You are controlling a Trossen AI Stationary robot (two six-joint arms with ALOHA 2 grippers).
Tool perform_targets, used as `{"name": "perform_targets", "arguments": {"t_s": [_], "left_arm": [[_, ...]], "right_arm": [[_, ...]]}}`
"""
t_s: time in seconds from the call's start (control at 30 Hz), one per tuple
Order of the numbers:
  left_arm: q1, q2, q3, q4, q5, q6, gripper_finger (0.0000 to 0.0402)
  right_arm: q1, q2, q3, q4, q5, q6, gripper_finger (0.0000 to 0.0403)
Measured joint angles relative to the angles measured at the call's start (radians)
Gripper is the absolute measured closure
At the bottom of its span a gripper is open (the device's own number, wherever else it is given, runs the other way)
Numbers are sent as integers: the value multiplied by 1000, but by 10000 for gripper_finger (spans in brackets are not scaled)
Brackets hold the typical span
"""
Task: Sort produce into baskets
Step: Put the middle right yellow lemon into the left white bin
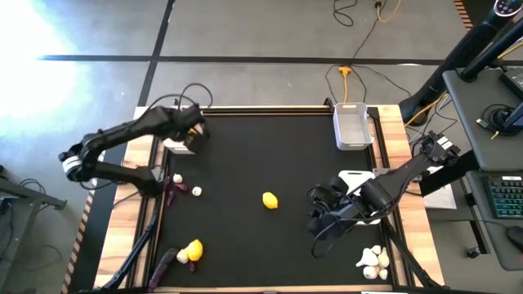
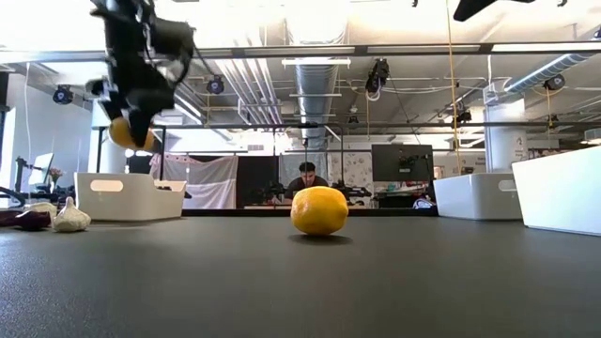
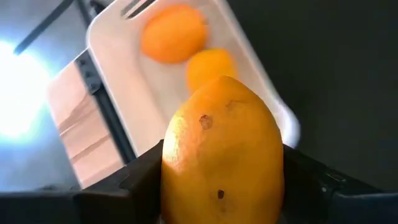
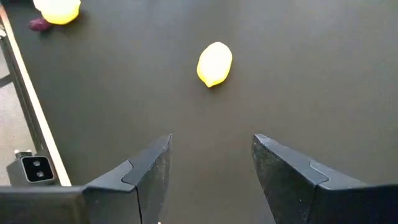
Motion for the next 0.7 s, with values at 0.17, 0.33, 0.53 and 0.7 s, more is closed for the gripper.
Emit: {"name": "perform_targets", "arguments": {"t_s": [0.17,0.33,0.53,0.7], "left_arm": [[117,114,0,9,-1,76,177],[160,211,-2,23,-2,118,177],[180,292,-2,36,-3,149,176],[181,323,-4,41,-44,161,156]], "right_arm": [[17,10,-2,1,0,21,188],[23,13,-2,2,0,22,188],[23,14,-2,5,0,24,188],[23,14,-2,5,-1,24,188]]}}
